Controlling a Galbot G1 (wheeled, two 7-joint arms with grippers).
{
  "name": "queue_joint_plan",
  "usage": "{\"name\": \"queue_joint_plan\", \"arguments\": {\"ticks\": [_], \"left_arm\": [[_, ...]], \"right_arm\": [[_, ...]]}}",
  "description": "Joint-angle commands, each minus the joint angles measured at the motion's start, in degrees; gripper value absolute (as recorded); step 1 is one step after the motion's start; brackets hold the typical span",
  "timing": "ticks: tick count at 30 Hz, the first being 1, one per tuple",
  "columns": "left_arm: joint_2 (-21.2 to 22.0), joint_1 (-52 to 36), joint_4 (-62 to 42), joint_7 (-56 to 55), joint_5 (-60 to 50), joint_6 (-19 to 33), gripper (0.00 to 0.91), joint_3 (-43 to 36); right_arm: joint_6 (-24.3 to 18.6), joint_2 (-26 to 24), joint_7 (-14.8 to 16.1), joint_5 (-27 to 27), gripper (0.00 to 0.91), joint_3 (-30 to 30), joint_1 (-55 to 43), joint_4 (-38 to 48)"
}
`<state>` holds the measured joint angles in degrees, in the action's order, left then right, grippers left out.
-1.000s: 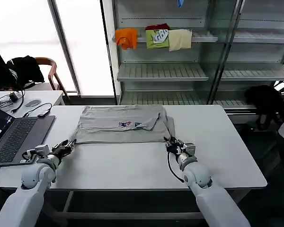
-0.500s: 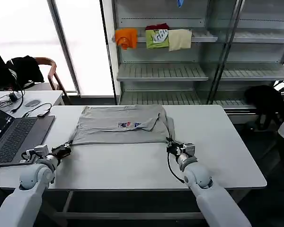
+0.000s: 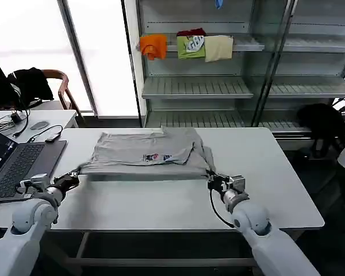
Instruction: Fold and organize the clothes.
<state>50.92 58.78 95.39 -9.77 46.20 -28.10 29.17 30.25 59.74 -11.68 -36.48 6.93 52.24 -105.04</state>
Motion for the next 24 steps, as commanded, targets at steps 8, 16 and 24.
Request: {"name": "queue_joint_plan", "arguments": {"ticks": [8,16,24], "left_arm": [[-0.45,22.04,21.63,-16.74,0.85,0.92,0.0,3.29],[2.14,31.12,27.43,-23.9,-1.62,2.89,0.01,4.09],[4.16,34.39,30.34,-28.92,-4.16,4.75,0.01,3.67]], "right_arm": [[2.82,-8.34,-2.05,-1.35,0.0,2.01,14.35,-17.07],[2.7,-9.31,-2.68,1.34,0.0,3.29,21.32,-22.79],[1.52,-11.28,-1.66,2.23,0.0,6.67,26.7,-23.7]]}}
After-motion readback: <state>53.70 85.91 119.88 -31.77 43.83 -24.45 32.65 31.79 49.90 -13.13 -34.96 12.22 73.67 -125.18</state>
